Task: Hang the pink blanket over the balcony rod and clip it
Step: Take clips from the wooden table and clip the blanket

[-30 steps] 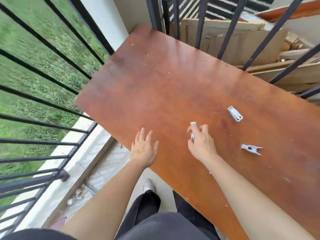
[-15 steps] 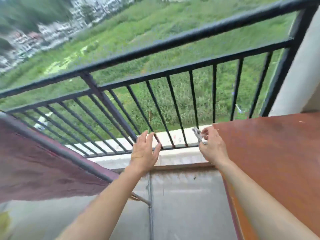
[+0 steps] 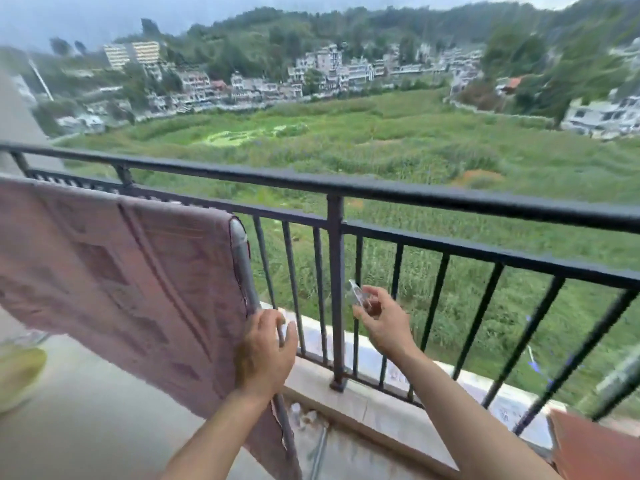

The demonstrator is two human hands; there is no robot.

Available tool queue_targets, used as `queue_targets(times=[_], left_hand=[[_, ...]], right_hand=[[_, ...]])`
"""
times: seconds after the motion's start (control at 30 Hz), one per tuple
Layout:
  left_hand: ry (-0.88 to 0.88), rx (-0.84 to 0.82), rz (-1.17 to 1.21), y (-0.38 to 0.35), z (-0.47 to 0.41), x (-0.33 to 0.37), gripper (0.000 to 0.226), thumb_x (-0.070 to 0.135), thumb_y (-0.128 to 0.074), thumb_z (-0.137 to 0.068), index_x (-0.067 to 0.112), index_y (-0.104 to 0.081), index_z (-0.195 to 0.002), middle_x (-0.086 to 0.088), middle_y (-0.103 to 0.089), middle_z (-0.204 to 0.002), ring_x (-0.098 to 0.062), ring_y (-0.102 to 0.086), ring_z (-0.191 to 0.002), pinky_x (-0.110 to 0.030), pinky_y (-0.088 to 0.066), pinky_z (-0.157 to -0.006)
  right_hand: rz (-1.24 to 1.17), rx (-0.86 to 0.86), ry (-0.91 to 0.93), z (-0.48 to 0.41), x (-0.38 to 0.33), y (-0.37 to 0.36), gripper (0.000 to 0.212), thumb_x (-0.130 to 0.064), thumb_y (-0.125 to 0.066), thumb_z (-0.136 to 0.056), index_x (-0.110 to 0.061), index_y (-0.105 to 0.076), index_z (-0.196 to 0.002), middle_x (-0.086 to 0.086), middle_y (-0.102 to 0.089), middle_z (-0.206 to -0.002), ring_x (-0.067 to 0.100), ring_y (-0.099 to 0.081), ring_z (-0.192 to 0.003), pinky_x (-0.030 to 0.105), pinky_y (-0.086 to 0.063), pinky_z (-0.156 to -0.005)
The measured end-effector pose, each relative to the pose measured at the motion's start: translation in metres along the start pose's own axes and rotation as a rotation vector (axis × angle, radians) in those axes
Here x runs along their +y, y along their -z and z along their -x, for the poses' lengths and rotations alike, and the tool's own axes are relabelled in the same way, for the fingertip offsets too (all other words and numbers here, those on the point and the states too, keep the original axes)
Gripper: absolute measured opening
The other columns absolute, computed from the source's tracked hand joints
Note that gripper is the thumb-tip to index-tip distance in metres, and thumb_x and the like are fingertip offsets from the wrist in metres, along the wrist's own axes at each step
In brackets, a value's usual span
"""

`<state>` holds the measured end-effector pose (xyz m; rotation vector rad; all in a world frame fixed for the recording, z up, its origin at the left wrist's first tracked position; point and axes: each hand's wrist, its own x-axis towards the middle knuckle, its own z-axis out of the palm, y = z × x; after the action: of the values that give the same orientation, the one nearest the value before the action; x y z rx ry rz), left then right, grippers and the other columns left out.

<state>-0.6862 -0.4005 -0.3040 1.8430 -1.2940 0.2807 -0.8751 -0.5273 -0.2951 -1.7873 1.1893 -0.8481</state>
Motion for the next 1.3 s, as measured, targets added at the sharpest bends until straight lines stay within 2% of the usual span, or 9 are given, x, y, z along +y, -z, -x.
queue_targets(times=[0.13,0.23,0.37,0.57,0.73,0.83,1.0,1.17,1.3], left_hand=[[0.073,0.137,-0.034,0.015,0.001,-0.024,0.026,0.037,-0.060,-0.083,0.016,-0.046,-0.077,0.002,-0.047,-0.068,-0.022,-0.047,-0.057,-0.028,-0.031,-0.052],[0.095,0.191,-0.135,0.018,0.001,-0.040,0.032,0.045,-0.058,-0.081,0.014,-0.048,-0.080,0.001,-0.051,-0.071,-0.025,-0.053,-0.063,-0.031,-0.038,-0.054],[0.260,0.121,-0.232,0.019,0.002,-0.055,0.046,0.055,-0.056,-0.080,0.014,-0.051,-0.099,-0.005,-0.059,-0.088,-0.029,-0.060,-0.081,-0.035,-0.050,-0.063],[0.356,0.096,-0.289,0.009,0.001,-0.053,0.022,0.041,-0.048,-0.088,0.021,-0.054,-0.084,0.003,-0.061,-0.084,-0.024,-0.060,-0.084,-0.033,-0.044,-0.067],[0.437,0.156,-0.301,0.006,0.007,-0.044,0.014,0.030,-0.056,-0.089,0.021,-0.055,-0.080,0.002,-0.064,-0.077,-0.025,-0.060,-0.074,-0.030,-0.041,-0.061],[0.469,0.197,-0.278,0.009,0.004,-0.037,0.021,0.032,-0.057,-0.091,0.028,-0.044,-0.075,0.003,-0.063,-0.073,-0.027,-0.060,-0.068,-0.030,-0.039,-0.060],[0.430,0.190,-0.254,0.007,-0.004,-0.033,0.023,0.039,-0.050,-0.092,0.030,-0.036,-0.076,-0.001,-0.061,-0.069,-0.031,-0.058,-0.067,-0.032,-0.037,-0.057],[0.354,0.157,-0.203,-0.005,0.005,-0.023,0.027,0.037,-0.049,-0.094,0.018,-0.047,-0.076,-0.003,-0.057,-0.068,-0.029,-0.057,-0.067,-0.031,-0.036,-0.057],[0.299,0.138,-0.186,-0.011,0.017,-0.016,0.024,0.028,-0.055,-0.094,0.028,-0.037,-0.078,0.002,-0.055,-0.068,-0.025,-0.055,-0.064,-0.026,-0.034,-0.056]], right_hand=[[-0.132,-0.208,-0.028,-0.030,-0.019,-0.057,0.015,-0.037,-0.064,-0.095,-0.028,-0.062,-0.107,-0.005,-0.068,-0.090,0.015,-0.061,-0.081,0.030,-0.050,-0.070],[-0.149,-0.359,0.043,-0.044,-0.029,-0.100,0.014,-0.026,-0.058,-0.098,-0.024,-0.061,-0.111,-0.005,-0.062,-0.089,0.015,-0.058,-0.078,0.040,-0.054,-0.077],[-0.319,-0.523,0.017,-0.054,-0.042,-0.136,0.004,-0.019,-0.057,-0.098,-0.022,-0.060,-0.099,0.002,-0.060,-0.091,0.017,-0.059,-0.082,0.035,-0.053,-0.077],[-0.364,-0.742,0.057,-0.075,-0.053,-0.143,0.035,0.001,-0.046,-0.096,-0.023,-0.071,-0.092,-0.018,-0.072,-0.088,-0.005,-0.064,-0.087,0.014,-0.051,-0.076],[-0.355,-0.943,0.054,-0.079,-0.043,-0.144,0.035,-0.034,-0.049,-0.086,-0.019,-0.076,-0.102,0.002,-0.067,-0.114,0.014,-0.062,-0.106,0.033,-0.048,-0.094],[-0.343,-0.943,0.051,-0.080,-0.037,-0.140,0.027,-0.034,-0.059,-0.089,-0.015,-0.076,-0.100,0.001,-0.072,-0.109,0.012,-0.064,-0.103,0.033,-0.048,-0.093],[-0.301,-0.764,0.214,-0.082,-0.037,-0.122,0.023,-0.029,-0.059,-0.099,-0.012,-0.070,-0.088,-0.023,-0.060,-0.064,-0.008,-0.052,-0.061,0.011,-0.039,-0.063],[-0.293,-0.619,0.318,-0.074,-0.025,-0.103,0.016,-0.029,-0.060,-0.097,-0.021,-0.068,-0.086,-0.004,-0.059,-0.096,-0.003,-0.053,-0.088,0.015,-0.041,-0.075],[-0.255,-0.660,0.332,-0.060,-0.011,-0.101,0.011,-0.034,-0.062,-0.096,-0.028,-0.070,-0.090,-0.004,-0.058,-0.100,-0.001,-0.054,-0.094,0.018,-0.043,-0.079]])
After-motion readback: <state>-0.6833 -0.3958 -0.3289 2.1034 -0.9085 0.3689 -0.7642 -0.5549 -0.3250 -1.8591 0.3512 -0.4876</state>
